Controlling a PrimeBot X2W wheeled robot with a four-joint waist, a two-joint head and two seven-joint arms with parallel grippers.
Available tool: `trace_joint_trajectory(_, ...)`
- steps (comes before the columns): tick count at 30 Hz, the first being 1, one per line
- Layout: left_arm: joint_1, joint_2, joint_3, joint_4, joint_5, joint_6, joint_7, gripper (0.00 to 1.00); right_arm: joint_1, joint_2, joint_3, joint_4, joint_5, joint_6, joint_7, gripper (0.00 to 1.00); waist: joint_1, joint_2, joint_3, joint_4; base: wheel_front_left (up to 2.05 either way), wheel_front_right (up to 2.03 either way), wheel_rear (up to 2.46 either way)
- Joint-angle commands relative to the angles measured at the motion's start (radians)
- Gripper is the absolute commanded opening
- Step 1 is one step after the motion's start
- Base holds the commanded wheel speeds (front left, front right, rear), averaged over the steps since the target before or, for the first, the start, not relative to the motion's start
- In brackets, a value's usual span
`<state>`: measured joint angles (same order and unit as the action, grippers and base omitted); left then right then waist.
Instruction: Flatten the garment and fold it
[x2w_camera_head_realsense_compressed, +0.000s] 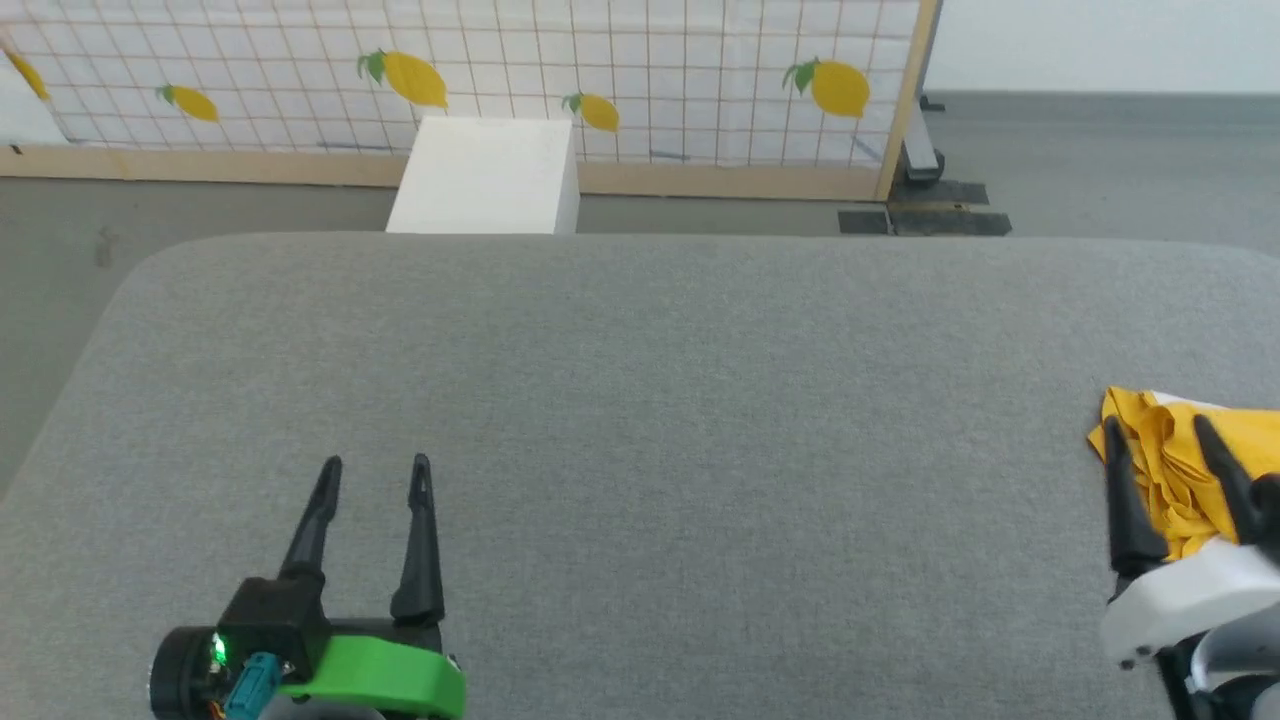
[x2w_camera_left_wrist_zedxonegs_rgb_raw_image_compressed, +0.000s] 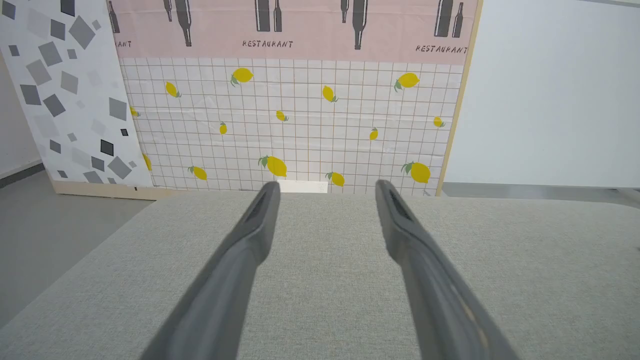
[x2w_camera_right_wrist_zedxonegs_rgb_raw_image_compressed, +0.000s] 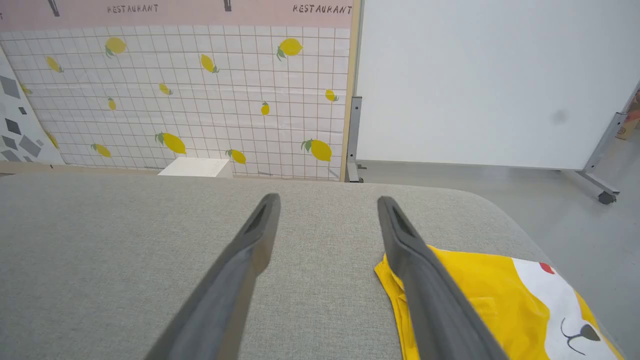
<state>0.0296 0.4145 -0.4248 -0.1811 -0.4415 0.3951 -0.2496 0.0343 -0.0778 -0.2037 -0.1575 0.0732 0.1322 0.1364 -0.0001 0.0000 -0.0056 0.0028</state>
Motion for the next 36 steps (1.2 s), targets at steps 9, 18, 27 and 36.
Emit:
trace_joint_trajectory(9,0.055,-0.054,0.032,0.072,-0.012,-0.047,-0.012,1.0,0.059,0.026,0.04,0.057,-0.072,-0.002,-0.129,1.0,0.0001,0.0,-0.018,0.004,0.0,0.0,0.0)
trace_joint_trajectory(18,0.07,-0.105,0.057,0.134,0.021,-0.098,-0.012,1.0,0.088,0.027,0.032,0.142,-0.035,-0.002,-0.209,1.0,0.0001,0.0,-0.013,0.014,0.0,0.0,0.0)
trace_joint_trajectory(27,0.056,-0.107,0.063,0.163,0.044,-0.11,-0.001,0.0,0.078,0.026,0.032,0.162,-0.038,0.0,-0.221,0.0,0.0001,0.0,-0.009,0.013,0.0,0.0,0.0)
trace_joint_trajectory(36,0.052,-0.12,0.08,0.164,0.064,-0.125,0.012,0.0,0.073,0.026,0.04,0.162,-0.04,0.0,-0.216,0.0,0.0001,0.0,-0.008,0.012,0.0,0.0,0.0)
